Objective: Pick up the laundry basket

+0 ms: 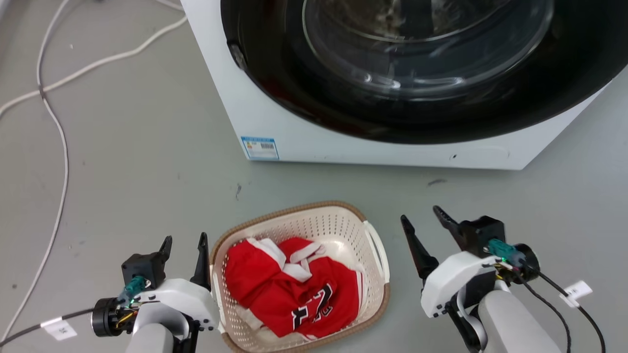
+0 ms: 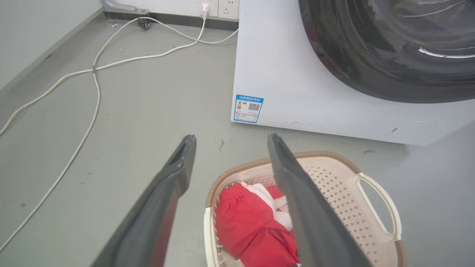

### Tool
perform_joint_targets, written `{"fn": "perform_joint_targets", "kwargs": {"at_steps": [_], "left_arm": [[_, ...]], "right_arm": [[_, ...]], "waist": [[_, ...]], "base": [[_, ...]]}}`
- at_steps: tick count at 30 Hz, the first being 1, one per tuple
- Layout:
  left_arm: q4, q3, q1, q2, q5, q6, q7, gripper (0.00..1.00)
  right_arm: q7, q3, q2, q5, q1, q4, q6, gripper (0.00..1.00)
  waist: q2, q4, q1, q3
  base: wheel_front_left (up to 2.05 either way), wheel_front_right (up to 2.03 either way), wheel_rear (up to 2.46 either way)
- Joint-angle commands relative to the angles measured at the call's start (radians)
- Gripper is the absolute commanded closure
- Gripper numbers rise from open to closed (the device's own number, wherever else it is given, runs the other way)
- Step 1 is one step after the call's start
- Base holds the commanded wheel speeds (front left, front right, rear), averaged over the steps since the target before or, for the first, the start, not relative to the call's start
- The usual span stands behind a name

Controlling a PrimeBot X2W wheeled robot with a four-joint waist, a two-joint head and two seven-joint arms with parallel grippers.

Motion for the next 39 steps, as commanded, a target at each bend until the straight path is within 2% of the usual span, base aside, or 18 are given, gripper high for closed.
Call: {"fn": "perform_joint_targets", "kwargs": {"at_steps": [1, 12, 20, 29, 39], "left_arm": [[0.047, 0.002, -0.034, 0.008, -0.013, -0.011, 0.002, 0.0], [0.29, -0.014, -0.18, 0.038, -0.083, -0.046, 0.115, 0.0], [0.445, -0.066, -0.285, 0.049, -0.169, -0.056, 0.269, 0.0], [0.486, -0.173, -0.35, 0.088, -0.322, -0.056, 0.462, 0.0], [0.489, -0.254, -0.398, 0.128, -0.439, -0.056, 0.553, 0.0]], "right_arm": [[0.014, 0.016, 0.002, 0.023, -0.038, 0.042, 0.0, 0.0], [0.122, 0.107, 0.002, 0.115, -0.197, 0.285, 0.0, 0.0], [0.21, 0.177, 0.002, 0.192, -0.326, 0.458, 0.0, 0.0], [0.298, 0.26, 0.002, 0.265, -0.442, 0.576, 0.0, 0.0], [0.361, 0.32, 0.002, 0.314, -0.544, 0.647, 0.0, 0.0]], "waist": [[0.0, 0.008, -0.0001, 0.039], [0.0, 0.026, -0.0001, 0.149], [0.0, 0.033, -0.0001, 0.23], [0.0, 0.044, -0.0001, 0.295], [0.0, 0.05, -0.0001, 0.382]], "base": [[0.0, 0.0, 0.0], [0.0, 0.0, 0.0], [0.0, 0.0, 0.0], [0.0, 0.0, 0.0], [0.0, 0.0, 0.0]]}}
